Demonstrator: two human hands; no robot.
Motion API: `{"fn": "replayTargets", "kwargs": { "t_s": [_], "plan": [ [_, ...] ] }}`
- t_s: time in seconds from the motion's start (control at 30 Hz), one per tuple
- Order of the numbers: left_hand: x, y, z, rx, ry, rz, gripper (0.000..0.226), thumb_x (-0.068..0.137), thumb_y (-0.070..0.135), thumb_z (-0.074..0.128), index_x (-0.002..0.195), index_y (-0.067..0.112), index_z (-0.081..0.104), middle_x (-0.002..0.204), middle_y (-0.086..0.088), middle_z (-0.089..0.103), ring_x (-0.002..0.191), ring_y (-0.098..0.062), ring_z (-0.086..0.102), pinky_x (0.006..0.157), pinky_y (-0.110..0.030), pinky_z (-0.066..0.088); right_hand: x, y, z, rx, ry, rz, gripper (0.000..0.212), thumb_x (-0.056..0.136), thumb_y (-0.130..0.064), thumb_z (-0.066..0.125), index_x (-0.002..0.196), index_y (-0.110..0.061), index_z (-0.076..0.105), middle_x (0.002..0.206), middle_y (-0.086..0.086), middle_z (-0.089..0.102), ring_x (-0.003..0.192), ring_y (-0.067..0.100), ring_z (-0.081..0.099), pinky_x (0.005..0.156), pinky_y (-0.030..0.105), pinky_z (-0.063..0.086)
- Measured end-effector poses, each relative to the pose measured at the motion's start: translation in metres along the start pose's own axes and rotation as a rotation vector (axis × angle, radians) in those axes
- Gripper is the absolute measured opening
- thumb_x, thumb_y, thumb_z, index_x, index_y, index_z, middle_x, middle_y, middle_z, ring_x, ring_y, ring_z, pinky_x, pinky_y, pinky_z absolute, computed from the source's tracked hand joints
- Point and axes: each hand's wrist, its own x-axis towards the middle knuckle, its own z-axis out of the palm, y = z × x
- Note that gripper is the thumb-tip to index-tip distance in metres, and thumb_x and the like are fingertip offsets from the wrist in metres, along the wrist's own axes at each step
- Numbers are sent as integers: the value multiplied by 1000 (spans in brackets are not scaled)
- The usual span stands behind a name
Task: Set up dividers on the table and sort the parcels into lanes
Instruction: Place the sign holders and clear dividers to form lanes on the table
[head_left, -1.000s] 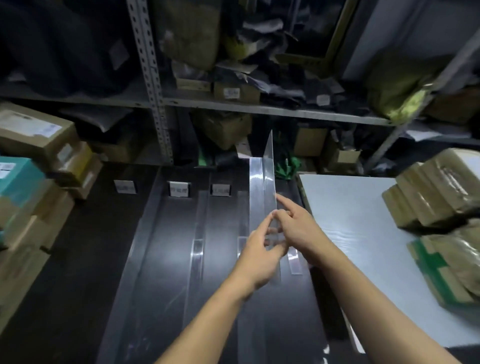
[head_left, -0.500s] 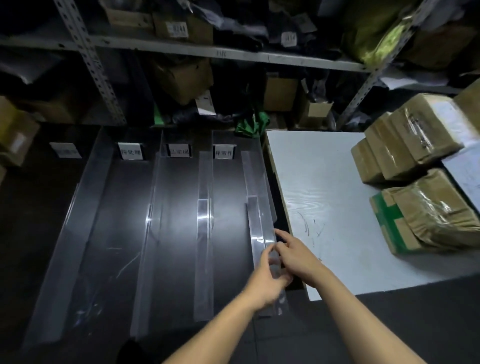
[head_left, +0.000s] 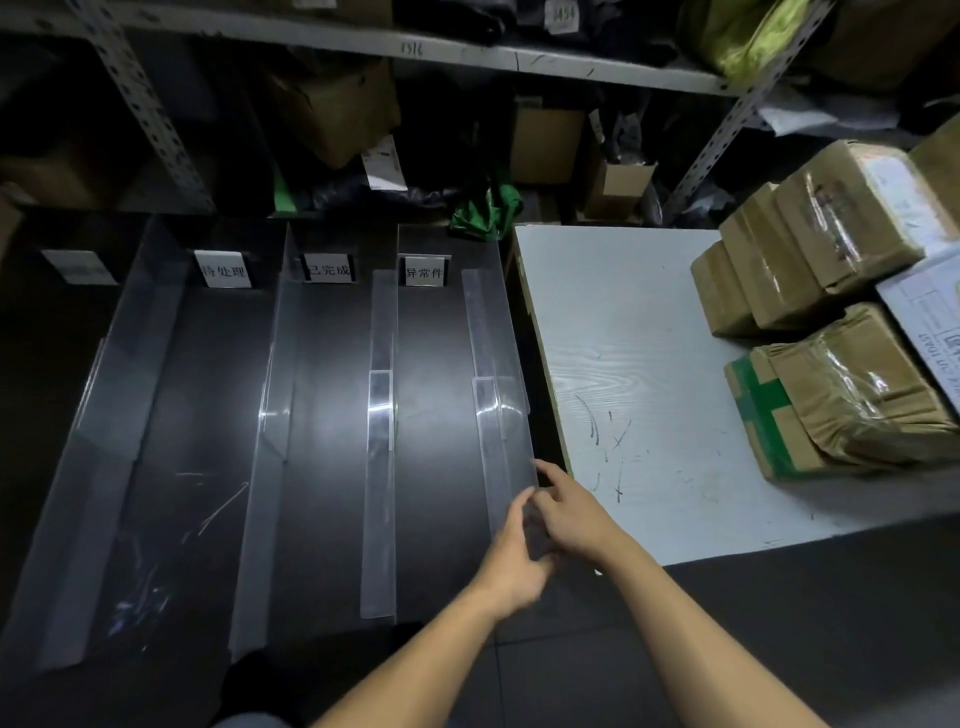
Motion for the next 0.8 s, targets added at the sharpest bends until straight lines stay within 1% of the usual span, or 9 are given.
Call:
{"fn": "replayTargets", "kwargs": {
  "t_s": [0.1,0.17,0.23,0.3,0.37,0.4,0.57,0.7,0.8],
  "plan": [
    [1,0,-1,-1,-8,-18,87,87,18,69,151,35,13,145,9,43,118,-13,57,97,-39,53,4,2,-3,37,-10,41,50,98,-24,44,148,-27,38,112,4,67,99,19,64,94,42,53],
    [4,-2,-5,-24,-10,-26,86,87,22,70,149,42,14,141,12,43,94,1,61,78,-23,58,8,1,-4,41,-5,70,49,98,-29,46,147,-25,39,116,6,65,97,20,62,94,45,54],
    [8,-3,-9,-32,-3,-24,88,87,25,71,149,44,12,137,14,41,77,14,57,65,-7,51,12,-2,-7,18,16,74,50,98,-33,48,147,-24,40,124,8,63,107,23,62,98,46,52],
    [10,0,-15,-37,28,-6,90,87,24,71,152,39,11,143,10,39,99,12,56,83,-11,51,14,-7,-10,-5,52,59,50,98,-37,49,146,-23,41,129,7,61,116,22,59,100,39,48],
    [11,6,-21,-49,69,7,88,88,23,70,153,35,11,153,1,33,132,-10,45,108,-31,42,14,-15,-12,-44,100,21,49,99,-38,49,145,-22,42,133,5,60,120,19,57,96,27,40],
    [12,9,-25,-56,86,14,86,89,22,68,153,34,12,155,-1,30,138,-15,39,113,-36,38,14,-19,-13,-55,127,-5,49,99,-37,48,145,-21,42,133,4,60,118,18,57,92,25,38],
    [14,33,-53,-106,191,77,73,95,14,60,151,35,18,150,1,33,132,-13,40,105,-32,44,7,-54,-15,-72,289,-182,44,98,-32,52,140,-18,47,121,-4,63,109,13,60,87,25,43],
    [-1,62,-93,-94,290,156,66,96,21,60,148,39,23,133,11,37,125,-9,44,87,-17,42,0,-96,-13,-105,346,-308,48,98,-33,52,144,-20,44,140,-1,56,124,15,55,103,33,46],
    [-26,83,-129,-22,412,235,62,98,24,57,148,41,24,130,14,40,122,-6,47,92,-22,42,-8,-136,-5,-136,356,-422,51,99,-36,51,146,-23,41,144,-2,53,125,12,53,99,26,41]
  ]
}}
